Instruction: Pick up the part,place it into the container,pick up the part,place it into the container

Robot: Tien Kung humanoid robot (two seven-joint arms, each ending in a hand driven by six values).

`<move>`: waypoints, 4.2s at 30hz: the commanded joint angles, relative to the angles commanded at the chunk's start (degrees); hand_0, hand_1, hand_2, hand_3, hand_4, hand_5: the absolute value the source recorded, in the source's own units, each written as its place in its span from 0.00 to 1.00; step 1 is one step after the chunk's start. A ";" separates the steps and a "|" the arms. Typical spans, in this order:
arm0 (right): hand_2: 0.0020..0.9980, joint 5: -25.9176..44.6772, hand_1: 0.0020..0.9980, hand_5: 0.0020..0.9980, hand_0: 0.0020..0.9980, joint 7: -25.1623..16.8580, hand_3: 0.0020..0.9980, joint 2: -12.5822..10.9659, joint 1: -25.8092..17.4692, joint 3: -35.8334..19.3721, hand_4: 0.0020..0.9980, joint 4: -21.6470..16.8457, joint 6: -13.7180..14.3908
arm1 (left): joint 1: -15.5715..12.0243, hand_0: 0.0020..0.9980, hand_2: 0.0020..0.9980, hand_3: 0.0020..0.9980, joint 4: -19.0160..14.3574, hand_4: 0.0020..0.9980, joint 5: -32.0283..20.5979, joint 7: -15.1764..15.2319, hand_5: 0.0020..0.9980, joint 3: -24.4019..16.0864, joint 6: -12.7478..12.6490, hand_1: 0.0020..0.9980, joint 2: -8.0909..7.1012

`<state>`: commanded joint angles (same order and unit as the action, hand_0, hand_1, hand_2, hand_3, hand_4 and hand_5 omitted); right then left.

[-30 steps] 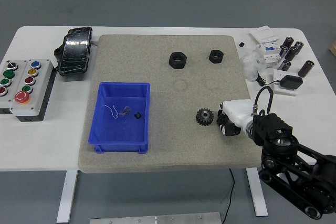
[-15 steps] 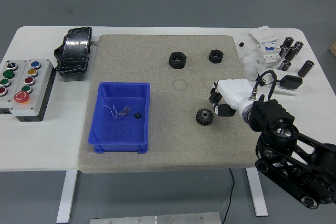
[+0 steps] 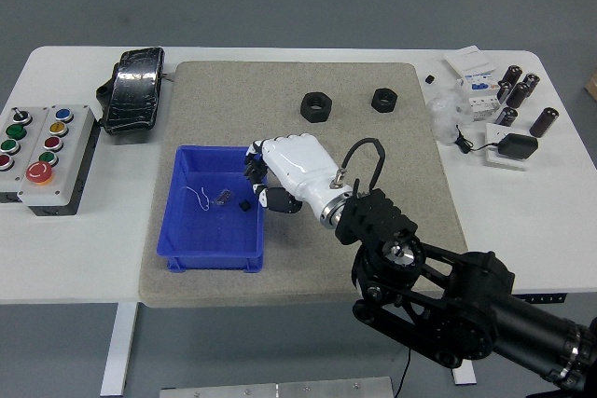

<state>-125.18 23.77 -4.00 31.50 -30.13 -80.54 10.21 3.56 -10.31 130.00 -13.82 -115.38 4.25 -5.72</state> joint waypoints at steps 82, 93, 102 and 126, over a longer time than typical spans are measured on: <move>0.41 2.90 0.53 0.00 0.39 13.21 0.49 -11.38 -11.43 -11.81 0.33 -4.37 -13.36 | -0.73 0.66 0.55 0.61 0.00 0.65 0.00 0.12 0.30 -0.03 -0.40 0.61 0.31; 0.35 6.10 0.51 0.00 0.42 4.07 0.46 -9.71 -5.24 -6.18 0.27 -8.33 -2.45 | -0.76 0.66 0.56 0.61 0.00 0.66 0.00 -0.07 0.30 -0.62 -0.35 0.61 0.41; 0.42 9.65 0.55 0.00 0.52 -0.96 0.50 -3.40 1.61 4.49 0.35 -5.56 2.33 | -0.25 0.66 0.56 0.61 0.00 0.66 0.00 -0.16 0.31 -0.17 -0.07 0.61 0.53; 0.82 7.80 0.79 0.25 0.74 3.69 0.79 -3.41 3.95 6.49 0.60 -5.96 -7.49 | -0.16 0.66 0.56 0.61 0.00 0.66 0.00 -0.44 0.32 -0.33 0.15 0.61 0.45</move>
<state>-117.38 27.45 -7.41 35.46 -23.64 -86.50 2.72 3.40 -10.31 130.00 -14.26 -115.71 4.40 -5.27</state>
